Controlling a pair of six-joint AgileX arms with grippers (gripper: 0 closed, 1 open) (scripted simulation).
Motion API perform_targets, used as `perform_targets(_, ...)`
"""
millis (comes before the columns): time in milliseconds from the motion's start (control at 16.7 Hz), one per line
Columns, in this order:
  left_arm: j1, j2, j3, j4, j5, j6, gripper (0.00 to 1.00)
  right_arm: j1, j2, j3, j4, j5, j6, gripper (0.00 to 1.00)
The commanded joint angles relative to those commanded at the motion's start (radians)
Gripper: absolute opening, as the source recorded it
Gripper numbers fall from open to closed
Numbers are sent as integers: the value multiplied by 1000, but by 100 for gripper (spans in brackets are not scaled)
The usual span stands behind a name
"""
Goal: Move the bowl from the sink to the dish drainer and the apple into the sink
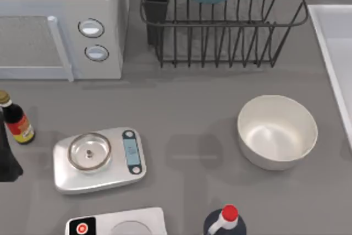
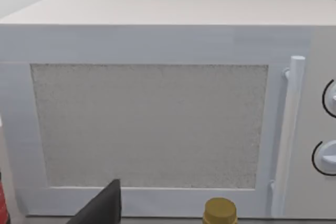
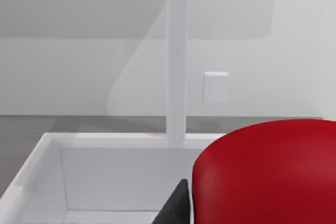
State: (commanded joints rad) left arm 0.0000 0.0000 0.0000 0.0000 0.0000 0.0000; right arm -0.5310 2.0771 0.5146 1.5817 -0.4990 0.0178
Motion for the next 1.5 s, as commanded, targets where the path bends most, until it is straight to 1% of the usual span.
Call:
perform_targets(120, 0, 0, 0, 0, 0, 0, 100, 2, 83, -15, 93, 4, -2, 0)
perform_targets(240, 0, 0, 0, 0, 0, 0, 100, 3, 131, -24, 143, 6, -3, 0)
perform_targets(540, 0, 0, 0, 0, 0, 0, 100, 3, 139, -25, 153, 7, -3, 0)
perform_targets(1320, 0, 0, 0, 0, 0, 0, 100, 3, 139, -25, 153, 7, -3, 98)
perform_targets(1380, 0, 0, 0, 0, 0, 0, 100, 3, 139, -25, 153, 7, -3, 100)
perform_targets(1500, 0, 0, 0, 0, 0, 0, 100, 3, 139, -25, 153, 7, -3, 100)
